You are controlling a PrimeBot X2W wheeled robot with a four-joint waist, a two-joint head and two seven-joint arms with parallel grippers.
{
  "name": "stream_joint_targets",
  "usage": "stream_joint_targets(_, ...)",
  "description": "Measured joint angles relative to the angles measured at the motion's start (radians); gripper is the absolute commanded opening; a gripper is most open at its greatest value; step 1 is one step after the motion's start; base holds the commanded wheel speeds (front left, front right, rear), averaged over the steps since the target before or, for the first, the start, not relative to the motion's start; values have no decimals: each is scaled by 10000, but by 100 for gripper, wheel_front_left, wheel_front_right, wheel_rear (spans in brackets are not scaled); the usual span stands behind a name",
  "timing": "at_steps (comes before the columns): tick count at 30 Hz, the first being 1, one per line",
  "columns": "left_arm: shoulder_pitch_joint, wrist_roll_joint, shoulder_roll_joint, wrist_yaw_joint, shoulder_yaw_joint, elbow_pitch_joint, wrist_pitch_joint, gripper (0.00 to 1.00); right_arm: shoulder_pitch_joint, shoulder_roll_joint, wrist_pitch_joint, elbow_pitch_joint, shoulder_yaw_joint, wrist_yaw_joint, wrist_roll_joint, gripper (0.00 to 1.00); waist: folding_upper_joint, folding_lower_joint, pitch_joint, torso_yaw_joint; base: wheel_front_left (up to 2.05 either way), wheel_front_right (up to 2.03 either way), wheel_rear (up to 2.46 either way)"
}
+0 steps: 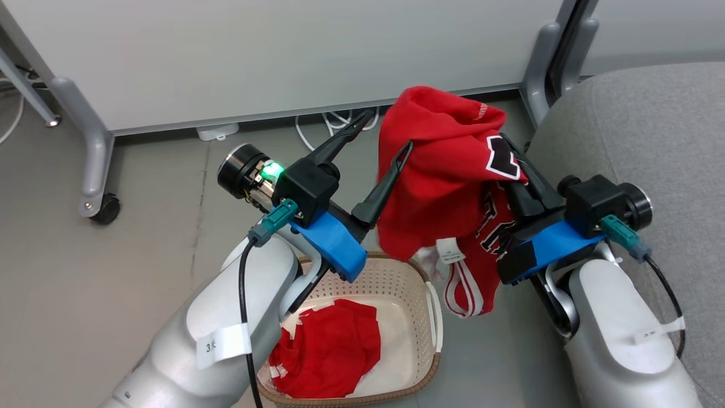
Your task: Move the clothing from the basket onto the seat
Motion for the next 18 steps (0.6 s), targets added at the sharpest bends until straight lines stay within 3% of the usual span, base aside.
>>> stream_joint_targets(7, 267, 255, 36, 0, 77, -203, -2, 100, 406, -33, 0, -627, -756, 0, -75, 0, 0, 0, 238, -618, 0, 0, 0)
stream_joint_targets(18, 663, 704, -8, 0, -136, -846, -2, 100, 1464, -12, 0, -1835, -1918, 0, -81, 0, 0, 0, 538, -2236, 0, 0, 0)
